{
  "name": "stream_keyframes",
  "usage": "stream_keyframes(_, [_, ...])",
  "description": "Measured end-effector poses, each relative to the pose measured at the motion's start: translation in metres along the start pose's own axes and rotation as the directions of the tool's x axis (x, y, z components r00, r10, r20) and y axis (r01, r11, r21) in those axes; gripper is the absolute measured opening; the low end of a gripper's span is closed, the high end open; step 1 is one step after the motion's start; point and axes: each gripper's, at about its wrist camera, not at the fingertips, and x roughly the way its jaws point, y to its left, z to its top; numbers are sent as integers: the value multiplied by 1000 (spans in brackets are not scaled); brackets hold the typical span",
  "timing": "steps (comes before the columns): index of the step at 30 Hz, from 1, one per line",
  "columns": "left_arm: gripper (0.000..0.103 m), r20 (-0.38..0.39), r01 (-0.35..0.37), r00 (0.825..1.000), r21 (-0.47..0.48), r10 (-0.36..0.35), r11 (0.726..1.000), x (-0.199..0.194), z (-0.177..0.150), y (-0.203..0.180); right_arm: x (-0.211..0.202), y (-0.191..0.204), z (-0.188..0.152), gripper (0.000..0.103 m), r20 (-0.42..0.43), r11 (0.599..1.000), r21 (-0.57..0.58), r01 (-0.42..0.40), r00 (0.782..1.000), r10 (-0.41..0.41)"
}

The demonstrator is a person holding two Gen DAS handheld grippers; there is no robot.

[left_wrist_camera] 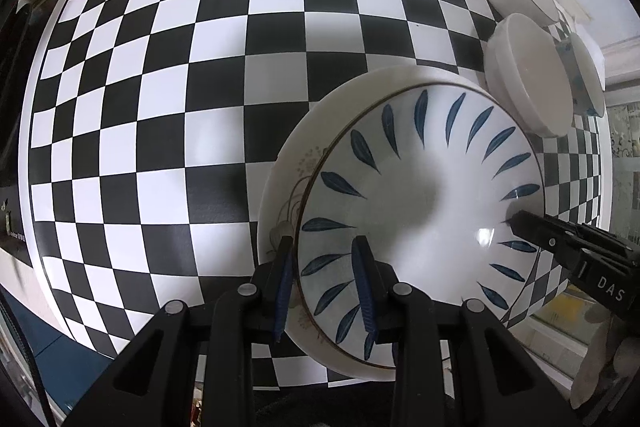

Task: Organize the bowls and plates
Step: 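Carry the blue-striped plate and lower it onto the plate stack, then open both grippers and lift them away from the plate stack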

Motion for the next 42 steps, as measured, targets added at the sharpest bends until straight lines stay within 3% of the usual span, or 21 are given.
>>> stream_keyframes(3, [27, 0, -11, 1000, 2, 11, 1000, -1, -2, -1, -1, -1, -1, 24, -6, 1000, 2, -8, 1000, 8])
stream_keyframes(10, [34, 12, -24, 1000, 13, 24, 1000, -6, -6, -7, -3, 11, -5, 51, -11, 999, -32, -18, 1000, 18])
stream_keyframes(14, [58, 28, -25, 999, 28, 24, 999, -13, -8, -13, -11, 29, -10, 72, 18, 996, -87, 38, 999, -37])
stream_keyframes(15, [59, 31, -21, 999, 29, 21, 999, -14, -8, -13, -13, 33, -11, 75, 26, 994, -95, 54, 998, -51])
stream_keyframes(20, [59, 65, -22, 998, 17, 21, 1000, -26, -15, -15, -26, 44, -18, 77, 78, 987, -127, 102, 993, -92])
stream_keyframes(25, [59, 147, -49, 988, 22, 45, 999, -52, -32, -21, -42, 45, -30, 77, 124, 985, -123, 120, 987, -104])
stream_keyframes(30, [59, 249, -61, 967, 35, 50, 998, -94, -59, -25, -72, 52, -58, 77, 198, 984, -121, 128, 975, -103])
stream_keyframes(35, [59, 354, -67, 934, 37, 50, 997, -135, -85, -21, -114, 64, -94, 77, 284, 984, -124, 127, 955, -87])
stream_keyframes(42, [59, 424, -41, 905, 24, 27, 999, -180, -121, -15, -172, 87, -145, 77, 395, 984, -128, 120, 917, -61])
